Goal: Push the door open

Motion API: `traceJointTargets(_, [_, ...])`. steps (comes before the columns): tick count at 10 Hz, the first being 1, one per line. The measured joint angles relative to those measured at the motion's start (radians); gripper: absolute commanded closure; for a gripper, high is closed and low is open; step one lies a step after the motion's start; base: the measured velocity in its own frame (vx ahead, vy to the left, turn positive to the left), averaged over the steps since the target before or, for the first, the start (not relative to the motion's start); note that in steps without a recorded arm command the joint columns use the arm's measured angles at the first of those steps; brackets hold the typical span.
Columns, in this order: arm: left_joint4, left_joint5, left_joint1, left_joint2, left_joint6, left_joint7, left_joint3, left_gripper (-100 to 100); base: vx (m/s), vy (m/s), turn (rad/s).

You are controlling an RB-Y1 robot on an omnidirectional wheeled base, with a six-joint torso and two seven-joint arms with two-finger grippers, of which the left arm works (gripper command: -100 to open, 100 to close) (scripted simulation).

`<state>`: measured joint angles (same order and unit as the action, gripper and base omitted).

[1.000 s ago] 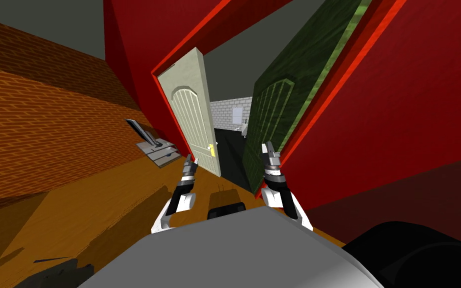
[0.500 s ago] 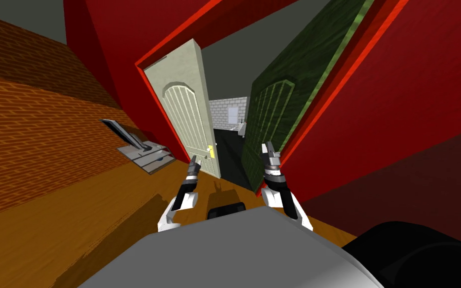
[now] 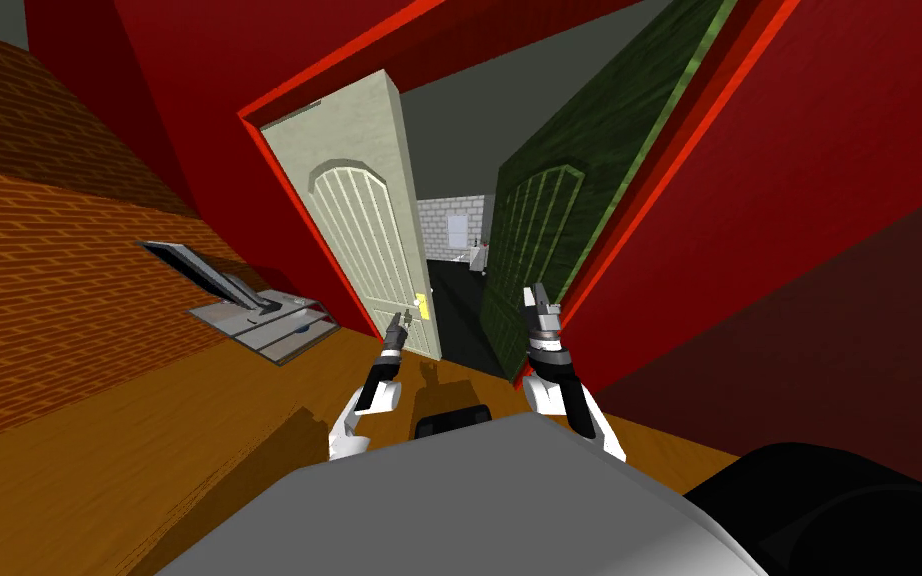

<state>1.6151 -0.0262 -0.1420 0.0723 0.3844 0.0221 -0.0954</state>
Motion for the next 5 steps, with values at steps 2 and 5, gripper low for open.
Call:
traceJointTargets(2, [-0.038,0.004,0.015,-0.005,-0.003,-0.002,-0.006,-100,0.051,0.138,-0.156])
traceJointTargets(5, [-0.112,0.016,0.049,-0.027,-0.023,-0.014,-0.018,-100,0.042,0.193,-0.181])
